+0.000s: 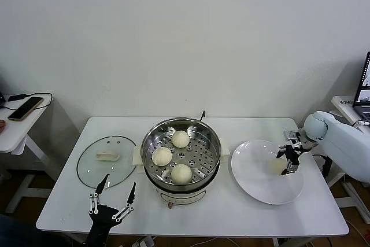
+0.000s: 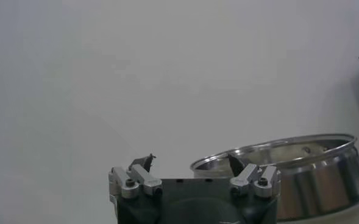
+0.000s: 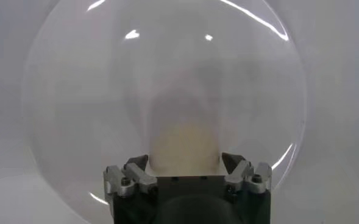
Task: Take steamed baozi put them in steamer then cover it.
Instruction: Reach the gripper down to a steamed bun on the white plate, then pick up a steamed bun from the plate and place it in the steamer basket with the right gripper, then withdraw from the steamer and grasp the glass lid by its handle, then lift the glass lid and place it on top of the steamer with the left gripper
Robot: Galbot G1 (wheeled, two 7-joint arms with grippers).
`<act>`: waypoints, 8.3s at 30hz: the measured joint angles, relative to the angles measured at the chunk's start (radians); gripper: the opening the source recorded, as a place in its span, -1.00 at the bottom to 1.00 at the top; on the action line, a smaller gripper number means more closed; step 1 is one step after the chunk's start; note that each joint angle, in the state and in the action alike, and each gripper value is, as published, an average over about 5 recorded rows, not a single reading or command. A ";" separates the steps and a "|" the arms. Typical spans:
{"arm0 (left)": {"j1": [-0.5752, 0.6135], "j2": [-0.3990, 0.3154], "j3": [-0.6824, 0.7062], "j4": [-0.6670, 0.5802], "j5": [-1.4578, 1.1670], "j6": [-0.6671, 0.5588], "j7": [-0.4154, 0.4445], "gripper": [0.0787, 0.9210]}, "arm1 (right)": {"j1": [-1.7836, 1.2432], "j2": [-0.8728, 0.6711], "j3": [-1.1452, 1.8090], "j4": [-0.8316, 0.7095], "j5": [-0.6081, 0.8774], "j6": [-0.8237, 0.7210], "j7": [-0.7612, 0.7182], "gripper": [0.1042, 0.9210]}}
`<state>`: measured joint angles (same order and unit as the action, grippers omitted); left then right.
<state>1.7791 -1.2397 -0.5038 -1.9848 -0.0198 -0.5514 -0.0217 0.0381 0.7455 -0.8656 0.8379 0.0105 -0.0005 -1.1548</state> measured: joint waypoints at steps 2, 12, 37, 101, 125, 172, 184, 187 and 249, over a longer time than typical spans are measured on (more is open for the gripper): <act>-0.001 0.000 0.001 0.000 0.000 0.000 0.000 0.77 | 0.007 -0.003 -0.007 0.006 0.000 0.000 -0.001 0.37; -0.008 0.007 0.010 -0.009 0.002 0.008 -0.001 0.77 | 0.166 -0.028 -0.118 0.111 0.048 -0.025 -0.061 0.33; -0.027 0.012 0.038 -0.017 0.012 0.019 -0.008 0.77 | 0.762 0.260 -0.618 0.500 0.547 -0.230 -0.068 0.32; -0.069 0.007 -0.005 -0.020 0.052 0.050 -0.033 0.77 | 0.502 0.214 -0.360 0.563 0.544 -0.082 0.483 0.76; -0.232 0.027 -0.081 0.066 0.499 0.232 -0.172 0.77 | -0.557 0.194 0.774 0.613 0.343 0.335 1.509 0.76; -0.674 0.071 -0.064 0.766 1.446 0.352 -0.357 0.77 | -1.316 0.499 1.445 0.629 0.129 0.486 1.510 0.76; -0.749 0.050 -0.050 0.835 1.467 0.361 -0.359 0.77 | -1.328 0.518 1.461 0.615 0.115 0.496 1.502 0.76; -0.765 0.045 -0.047 0.847 1.469 0.366 -0.358 0.77 | -1.329 0.518 1.463 0.614 0.114 0.497 1.500 0.76; -0.593 0.142 -0.014 0.042 1.124 0.671 -0.028 -0.71 | -1.282 0.537 1.440 0.605 0.091 0.482 1.481 0.76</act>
<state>1.1858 -1.0975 -0.5180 -1.9426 1.1041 0.1194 -0.0502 -1.2440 1.2825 0.5739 1.4429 0.1019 0.4817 0.3262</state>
